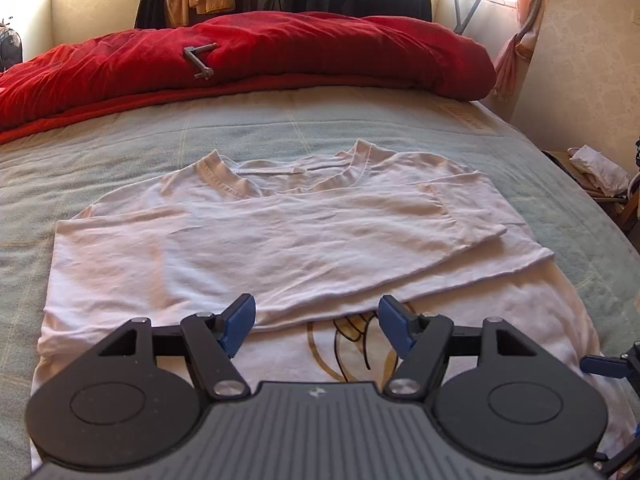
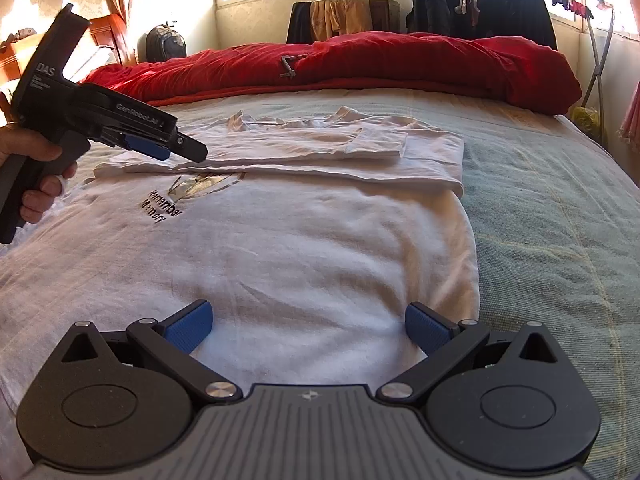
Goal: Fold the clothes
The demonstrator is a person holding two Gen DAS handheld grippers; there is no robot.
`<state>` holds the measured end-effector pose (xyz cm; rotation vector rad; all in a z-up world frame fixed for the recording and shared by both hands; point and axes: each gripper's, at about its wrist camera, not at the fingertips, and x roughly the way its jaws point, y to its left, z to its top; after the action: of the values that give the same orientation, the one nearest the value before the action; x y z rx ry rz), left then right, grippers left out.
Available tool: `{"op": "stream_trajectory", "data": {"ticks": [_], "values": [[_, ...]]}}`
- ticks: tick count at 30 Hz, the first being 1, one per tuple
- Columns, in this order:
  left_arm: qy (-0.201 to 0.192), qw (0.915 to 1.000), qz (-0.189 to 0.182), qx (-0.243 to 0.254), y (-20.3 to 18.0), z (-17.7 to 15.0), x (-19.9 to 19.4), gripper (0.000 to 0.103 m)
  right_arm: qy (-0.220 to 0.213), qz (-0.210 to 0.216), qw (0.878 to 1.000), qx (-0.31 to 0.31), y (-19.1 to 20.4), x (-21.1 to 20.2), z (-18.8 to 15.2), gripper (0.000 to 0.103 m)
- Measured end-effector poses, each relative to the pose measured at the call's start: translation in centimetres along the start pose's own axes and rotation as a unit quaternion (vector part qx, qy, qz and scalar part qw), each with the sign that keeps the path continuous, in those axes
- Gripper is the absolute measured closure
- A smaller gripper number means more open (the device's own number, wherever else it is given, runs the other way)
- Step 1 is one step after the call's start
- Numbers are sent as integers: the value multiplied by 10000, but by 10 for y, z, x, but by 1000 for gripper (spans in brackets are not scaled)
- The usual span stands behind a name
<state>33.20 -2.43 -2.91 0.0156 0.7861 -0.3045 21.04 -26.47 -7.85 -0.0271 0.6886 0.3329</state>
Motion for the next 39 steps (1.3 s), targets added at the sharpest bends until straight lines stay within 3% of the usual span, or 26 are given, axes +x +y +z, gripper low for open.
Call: {"op": "stream_trajectory", "data": {"ticks": [3,7,11,15,21,26,30,35,39], "values": [[-236,9996,84,108,-5,-4,-37,26,21,-44,10000,-46,2,0,0,0],[-427,9991,-84,2,-1,-14,-78,20,70,-50,9999,-77,2,2,-1,0],[-586,9983,-37,-4,8,-30,-101,18,172,-79,9998,-17,2,5,1,0],[-706,9974,-36,-152,24,-41,-107,12,284,-176,9994,53,4,7,4,0],[-773,9958,-408,-276,39,-49,-96,7,658,-368,9967,308,10,3,20,0],[-745,9967,-229,-230,50,-59,-84,4,374,69,9975,598,16,-15,69,0],[-785,9940,-503,-573,73,-69,-77,4,90,653,9954,698,20,-4,128,0],[-732,9923,-558,-830,89,-73,-72,3,167,866,9928,810,21,56,185,0],[-551,9929,-655,-823,91,-78,-61,3,391,825,9902,1057,15,110,201,0]]}}
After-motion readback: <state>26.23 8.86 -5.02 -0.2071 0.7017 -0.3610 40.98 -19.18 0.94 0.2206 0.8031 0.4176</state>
